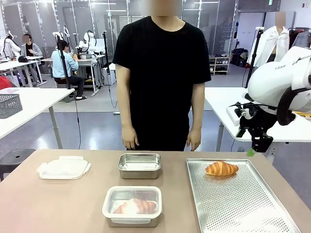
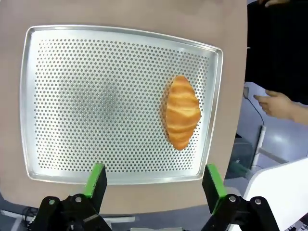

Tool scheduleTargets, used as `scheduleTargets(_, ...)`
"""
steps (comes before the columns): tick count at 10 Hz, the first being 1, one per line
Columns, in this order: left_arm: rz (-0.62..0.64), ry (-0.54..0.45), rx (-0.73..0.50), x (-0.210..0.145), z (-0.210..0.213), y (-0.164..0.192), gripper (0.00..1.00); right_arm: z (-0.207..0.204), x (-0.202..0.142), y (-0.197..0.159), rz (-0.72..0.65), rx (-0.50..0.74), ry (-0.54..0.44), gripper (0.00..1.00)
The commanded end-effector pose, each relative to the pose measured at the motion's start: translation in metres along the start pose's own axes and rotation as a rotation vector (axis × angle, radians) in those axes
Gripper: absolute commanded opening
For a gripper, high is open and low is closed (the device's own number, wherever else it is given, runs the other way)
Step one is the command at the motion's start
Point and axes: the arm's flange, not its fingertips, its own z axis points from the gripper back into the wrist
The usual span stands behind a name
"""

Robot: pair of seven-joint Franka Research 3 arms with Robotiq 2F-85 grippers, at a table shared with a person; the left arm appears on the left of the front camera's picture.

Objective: Place the bread into the airtight container.
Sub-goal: Pick up a Butter Roll and place it into an empty Airtight Container.

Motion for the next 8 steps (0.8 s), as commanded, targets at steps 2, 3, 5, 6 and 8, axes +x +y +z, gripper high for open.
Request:
scheduleTargets(2,-0.004,0.001,0.001,0.002,0.001,0.000,1.00,-0.056,0.022,-0.034,0.004,0.003,-0.077,1.00)
scheduleTargets(3,-0.004,0.001,0.001,0.002,0.001,0.000,1.00,-0.068,0.023,-0.041,-0.003,0.011,-0.088,1.00)
scheduleTargets(5,-0.004,0.001,0.001,0.002,0.001,0.000,1.00,-0.096,0.028,-0.061,-0.033,0.041,-0.030,1.00)
scheduleTargets(6,-0.004,0.001,0.001,0.002,0.001,0.000,1.00,-0.101,0.027,-0.064,-0.038,0.053,-0.017,1.00)
scheduleTargets(8,-0.004,0.001,0.001,0.002,0.001,0.000,1.00,-0.113,0.018,-0.073,-0.041,0.080,-0.012,1.00)
